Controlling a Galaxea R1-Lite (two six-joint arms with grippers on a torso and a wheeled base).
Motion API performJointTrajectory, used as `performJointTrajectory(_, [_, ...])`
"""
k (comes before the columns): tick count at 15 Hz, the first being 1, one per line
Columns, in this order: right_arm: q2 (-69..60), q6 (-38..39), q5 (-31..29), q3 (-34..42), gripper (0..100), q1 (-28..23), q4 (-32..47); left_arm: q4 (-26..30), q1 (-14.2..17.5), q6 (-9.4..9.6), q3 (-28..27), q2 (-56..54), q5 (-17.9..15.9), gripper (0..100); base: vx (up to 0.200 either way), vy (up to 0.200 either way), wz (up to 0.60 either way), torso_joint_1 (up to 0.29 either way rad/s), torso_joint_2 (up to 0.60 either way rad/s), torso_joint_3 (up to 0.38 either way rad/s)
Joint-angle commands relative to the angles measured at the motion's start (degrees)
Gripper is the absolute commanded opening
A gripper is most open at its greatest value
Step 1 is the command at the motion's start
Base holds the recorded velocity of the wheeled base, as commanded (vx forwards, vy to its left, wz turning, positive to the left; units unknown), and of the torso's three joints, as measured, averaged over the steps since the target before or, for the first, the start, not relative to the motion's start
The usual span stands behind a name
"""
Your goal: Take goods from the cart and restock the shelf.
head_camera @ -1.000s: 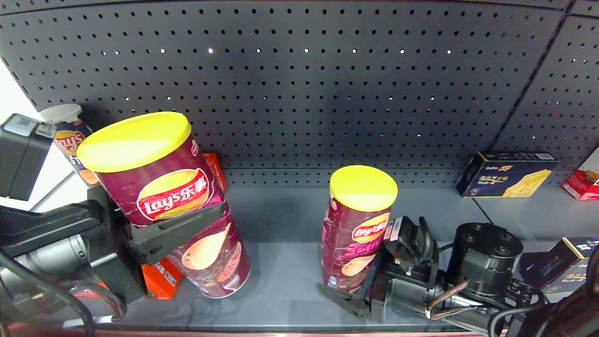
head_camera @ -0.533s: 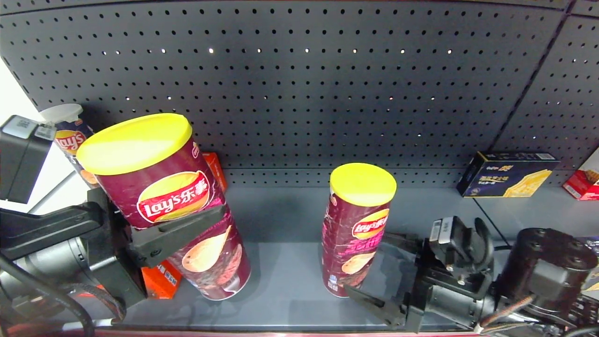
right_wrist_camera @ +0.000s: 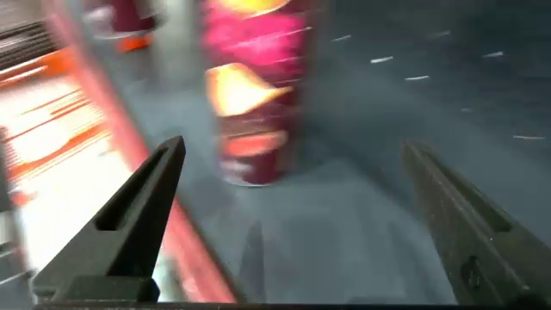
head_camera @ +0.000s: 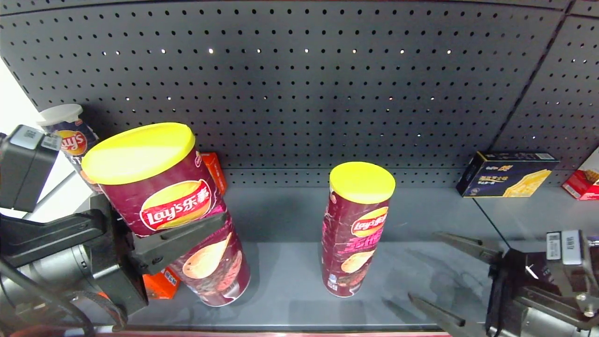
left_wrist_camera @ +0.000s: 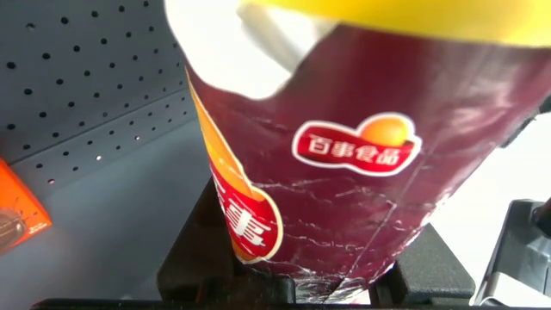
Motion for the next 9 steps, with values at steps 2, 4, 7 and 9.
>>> performJointTrajectory(2, [-8.2,-0.3,0.0,0.6,100,-8.3,0.2,0.0,0.1,-0.01,-0.3,0.0,-0.1,0,0.000,0.000,0.00,0.000,0.00,0.000])
performJointTrajectory(4, [-12.3,-0.3,0.0,0.7,100,-11.4,2.6,0.0,0.0,-0.01,-0.4,0.0,-0.1,0,0.000,0.000,0.00,0.000,0.00,0.000])
performJointTrajectory(7, [-22.3,-0.5,-6.7,0.2,100,-15.3,11.7,-0.1,0.0,-0.01,0.0,-0.1,-0.1,0,0.000,0.000,0.00,0.000,0.00,0.000])
performJointTrajectory(9, [-27.9,-0.5,-12.2,1.1,100,-16.1,14.9,-0.1,0.0,-0.01,-0.1,-0.1,-0.2,0,0.000,0.000,0.00,0.000,0.00,0.000])
